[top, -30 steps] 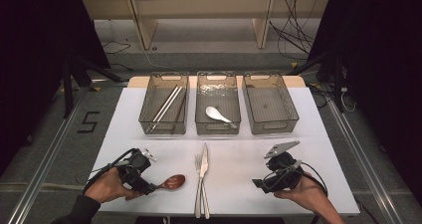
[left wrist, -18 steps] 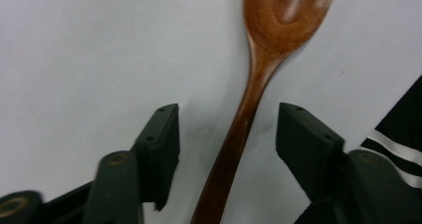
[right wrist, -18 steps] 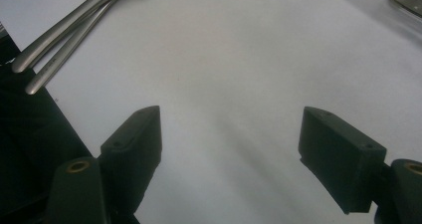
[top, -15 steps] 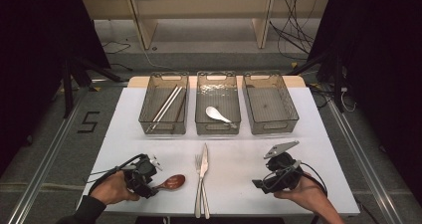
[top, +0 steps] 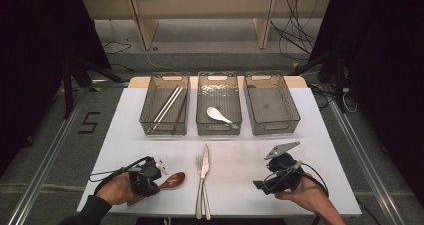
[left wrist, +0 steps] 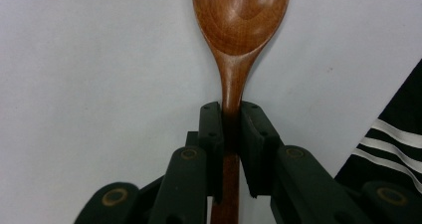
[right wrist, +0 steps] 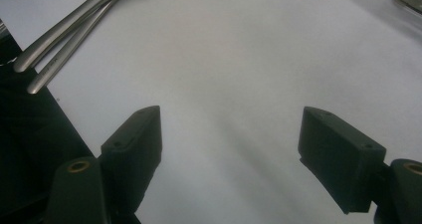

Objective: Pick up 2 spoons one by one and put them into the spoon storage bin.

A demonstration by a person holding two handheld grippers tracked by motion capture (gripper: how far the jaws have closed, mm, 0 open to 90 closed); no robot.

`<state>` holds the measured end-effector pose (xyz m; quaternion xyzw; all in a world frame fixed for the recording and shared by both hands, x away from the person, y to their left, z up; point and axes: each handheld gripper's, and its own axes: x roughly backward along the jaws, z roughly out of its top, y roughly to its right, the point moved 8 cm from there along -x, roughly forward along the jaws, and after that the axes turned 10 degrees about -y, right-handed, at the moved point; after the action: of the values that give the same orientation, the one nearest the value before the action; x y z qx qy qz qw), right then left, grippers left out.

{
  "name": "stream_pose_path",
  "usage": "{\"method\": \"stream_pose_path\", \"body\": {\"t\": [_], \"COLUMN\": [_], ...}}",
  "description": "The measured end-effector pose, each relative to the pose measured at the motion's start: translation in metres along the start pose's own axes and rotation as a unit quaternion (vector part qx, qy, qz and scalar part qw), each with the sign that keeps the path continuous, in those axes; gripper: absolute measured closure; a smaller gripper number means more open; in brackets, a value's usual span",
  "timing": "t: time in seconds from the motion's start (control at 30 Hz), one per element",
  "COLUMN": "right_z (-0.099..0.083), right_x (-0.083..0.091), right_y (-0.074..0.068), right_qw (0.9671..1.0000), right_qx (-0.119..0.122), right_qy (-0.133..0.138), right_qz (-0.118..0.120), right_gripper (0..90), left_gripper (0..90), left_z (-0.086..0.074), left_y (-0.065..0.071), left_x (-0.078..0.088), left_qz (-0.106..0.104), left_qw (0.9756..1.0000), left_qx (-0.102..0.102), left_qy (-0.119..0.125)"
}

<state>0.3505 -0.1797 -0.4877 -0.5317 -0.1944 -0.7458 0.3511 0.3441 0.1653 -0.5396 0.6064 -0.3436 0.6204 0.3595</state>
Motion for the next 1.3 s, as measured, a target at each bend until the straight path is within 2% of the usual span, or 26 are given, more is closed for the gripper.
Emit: {"method": "stream_pose_path", "body": {"t": [0.17,0.33,0.53,0.73,0.77,0.87,0.97,1.17,1.2,1.27,1.3], "right_z": [0.0,0.0,0.0,0.0,0.0,0.0,0.0,0.001,0.001,0.001,0.001], "right_x": [0.0,0.0,0.0,0.0,0.0,0.0,0.0,0.001,0.001,0.002,0.002], "right_y": [0.001,0.001,0.001,0.003,0.003,0.003,0.003,0.002,0.002,0.002,0.002], "right_qw": [1.0,1.0,1.0,1.0,1.0,1.0,1.0,1.0,1.0,0.9999,0.9999], "right_qx": [-0.002,-0.002,-0.005,-0.009,-0.009,-0.009,-0.008,-0.007,-0.007,-0.006,-0.007], "right_qy": [0.0,0.001,0.001,0.002,0.002,0.003,0.003,0.005,0.005,0.007,0.007], "right_qz": [0.002,0.002,0.002,0.002,0.001,0.001,0.001,0.002,0.003,0.005,0.005], "right_gripper": [26.2,26.2,26.2,26.2,26.2,26.2,26.2,26.2,26.2,26.2,26.2], "left_gripper": [80.6,80.7,80.7,80.7,80.7,80.7,80.7,80.7,80.6,80.6,80.6], "left_z": [0.001,0.004,0.017,0.034,0.038,0.048,0.062,0.096,0.101,0.113,0.12], "left_y": [-0.003,-0.007,-0.012,-0.016,-0.017,-0.022,-0.028,-0.044,-0.047,-0.052,-0.054], "left_x": [0.003,0.012,0.028,0.043,0.045,0.051,0.059,0.078,0.082,0.087,0.089], "left_qz": [0.001,0.003,-0.003,-0.001,-0.001,0.003,-0.004,0.001,0.006,0.006,0.007], "left_qw": [0.9999,0.9991,0.9957,0.9928,0.9918,0.9909,0.9887,0.9852,0.9858,0.9848,0.9835], "left_qx": [0.007,0.018,0.041,0.048,0.053,0.053,0.06,0.066,0.062,0.064,0.067], "left_qy": [0.014,0.039,0.082,0.11,0.116,0.124,0.138,0.158,0.156,0.161,0.168]}}
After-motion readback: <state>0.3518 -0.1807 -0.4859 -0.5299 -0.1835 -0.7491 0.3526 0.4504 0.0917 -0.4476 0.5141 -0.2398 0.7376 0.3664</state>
